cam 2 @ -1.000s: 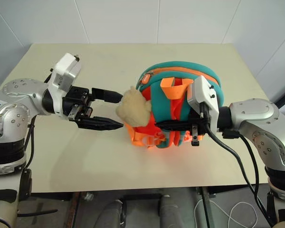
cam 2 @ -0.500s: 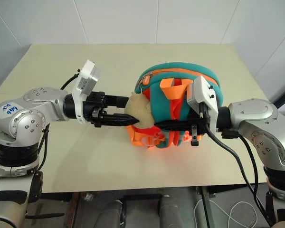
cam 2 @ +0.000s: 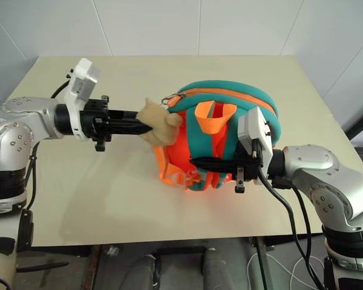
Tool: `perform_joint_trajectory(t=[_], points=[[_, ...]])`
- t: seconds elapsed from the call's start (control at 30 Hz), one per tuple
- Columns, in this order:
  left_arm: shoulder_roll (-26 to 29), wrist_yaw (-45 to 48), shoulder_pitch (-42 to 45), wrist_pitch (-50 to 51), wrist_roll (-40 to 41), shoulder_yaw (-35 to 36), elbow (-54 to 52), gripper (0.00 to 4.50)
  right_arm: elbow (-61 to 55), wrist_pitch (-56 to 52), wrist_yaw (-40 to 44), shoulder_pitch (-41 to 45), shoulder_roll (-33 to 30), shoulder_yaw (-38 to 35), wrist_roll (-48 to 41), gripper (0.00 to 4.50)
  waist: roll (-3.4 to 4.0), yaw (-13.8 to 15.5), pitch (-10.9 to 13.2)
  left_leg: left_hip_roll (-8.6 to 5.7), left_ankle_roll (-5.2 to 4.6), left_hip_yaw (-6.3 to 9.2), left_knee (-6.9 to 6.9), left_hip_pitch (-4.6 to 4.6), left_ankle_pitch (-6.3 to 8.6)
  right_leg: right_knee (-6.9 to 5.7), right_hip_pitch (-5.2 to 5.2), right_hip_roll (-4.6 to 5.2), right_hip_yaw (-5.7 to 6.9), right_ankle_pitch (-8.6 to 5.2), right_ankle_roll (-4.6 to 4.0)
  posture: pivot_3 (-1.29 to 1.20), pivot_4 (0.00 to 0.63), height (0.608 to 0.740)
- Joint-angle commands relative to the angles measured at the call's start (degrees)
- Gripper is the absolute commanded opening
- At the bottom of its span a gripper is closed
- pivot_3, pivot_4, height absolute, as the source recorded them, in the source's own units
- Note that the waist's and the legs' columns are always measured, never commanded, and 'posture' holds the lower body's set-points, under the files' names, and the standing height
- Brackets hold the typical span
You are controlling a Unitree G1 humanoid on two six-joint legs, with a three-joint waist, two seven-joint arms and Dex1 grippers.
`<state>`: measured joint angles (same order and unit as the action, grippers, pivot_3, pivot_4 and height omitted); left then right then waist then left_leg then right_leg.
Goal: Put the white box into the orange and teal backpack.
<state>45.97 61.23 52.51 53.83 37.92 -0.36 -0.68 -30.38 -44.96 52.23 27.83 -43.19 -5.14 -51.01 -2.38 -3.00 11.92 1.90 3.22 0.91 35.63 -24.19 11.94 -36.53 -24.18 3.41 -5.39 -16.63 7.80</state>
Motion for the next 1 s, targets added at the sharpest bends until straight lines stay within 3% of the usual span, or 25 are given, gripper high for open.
perform_joint_trajectory(t=[0.03,0.17,0.33,0.6,0.8,0.9,0.93,1.0], points=[[2.56,2.42,2.28,-3.47,-4.24,-1.05,5.73,0.56,-2.7,1.62,-0.73,-0.45,0.43,-2.37,-1.77,0.0,0.0,-0.01,0.0,0.0,0.0,0.0,-0.01,0.0,0.0,0.02,0.0,0.0,0.0,0.0,0.0,0.0,0.15,0.74],[3.53,5.82,3.28,-8.36,-10.43,-6.05,13.42,0.56,-3.11,1.66,-1.42,-0.79,0.73,-2.19,-1.9,0.0,0.0,0.02,0.0,0.0,0.0,-0.01,-0.04,0.01,0.0,0.02,0.0,0.0,0.02,-0.04,-0.07,0.0,0.15,0.74],[1.27,10.13,4.21,-13.37,-17.79,-13.29,22.8,0.56,-3.51,1.69,-2.36,-1.27,0.96,-2.16,-1.91,0.0,0.0,-0.04,0.0,0.01,-0.01,-0.03,-0.04,0.0,0.01,0.05,0.0,0.01,0.01,-0.04,-0.07,0.0,0.15,0.74],[-4.64,10.86,3.39,-18.31,-25.81,-18.56,30.12,0.56,-4.19,1.63,-3.8,-1.81,1.28,-2.03,-1.93,0.0,0.0,0.08,0.0,0.01,-0.03,-0.01,-0.1,-0.01,0.02,0.04,-0.02,0.0,0.01,-0.04,-0.07,0.0,0.15,0.74],[-6.49,10.69,1.62,-18.14,-23.4,-13.48,27.83,0.56,-4.84,-1.39,-6.78,-2.03,-0.11,-2.99,-3.31,0.0,0.0,0.03,0.0,0.01,-0.03,0.0,-0.1,0.0,0.02,0.01,-0.02,0.0,0.01,-0.03,-0.06,0.0,0.15,0.74],[-4.88,12.21,-0.69,-16.24,-20.53,-9.41,24.08,0.56,-5.86,-5.46,-6.12,-3.12,-5.93,-4.3,-4.43,0.0,0.0,0.14,0.0,0.01,-0.03,-0.01,-0.08,-0.02,0.02,0.01,-0.02,0.03,0.01,-0.03,-0.05,0.0,0.15,0.74],[-4.37,12.25,-1.31,-15.81,-19.76,-8.03,23.34,1.12,-6.09,-5.94,-5.89,-3.66,-7.29,-5.03,-4.79,0.48,0.0,0.23,0.0,0.01,-0.03,0.0,-0.09,-0.03,0.02,0.02,-0.02,0.03,0.01,-0.03,-0.05,0.0,0.15,0.74],[-3.52,11.45,-2.32,-15.08,-19.31,-6.23,22.02,1.49,-6.23,-6.21,-5.58,-4.65,-9.33,-6.52,-5.32,0.88,-0.01,0.3,0.0,0.01,-0.05,0.01,-0.11,-0.03,0.03,0.04,-0.02,0.04,0.02,-0.04,-0.06,0.0,0.15,0.74]])
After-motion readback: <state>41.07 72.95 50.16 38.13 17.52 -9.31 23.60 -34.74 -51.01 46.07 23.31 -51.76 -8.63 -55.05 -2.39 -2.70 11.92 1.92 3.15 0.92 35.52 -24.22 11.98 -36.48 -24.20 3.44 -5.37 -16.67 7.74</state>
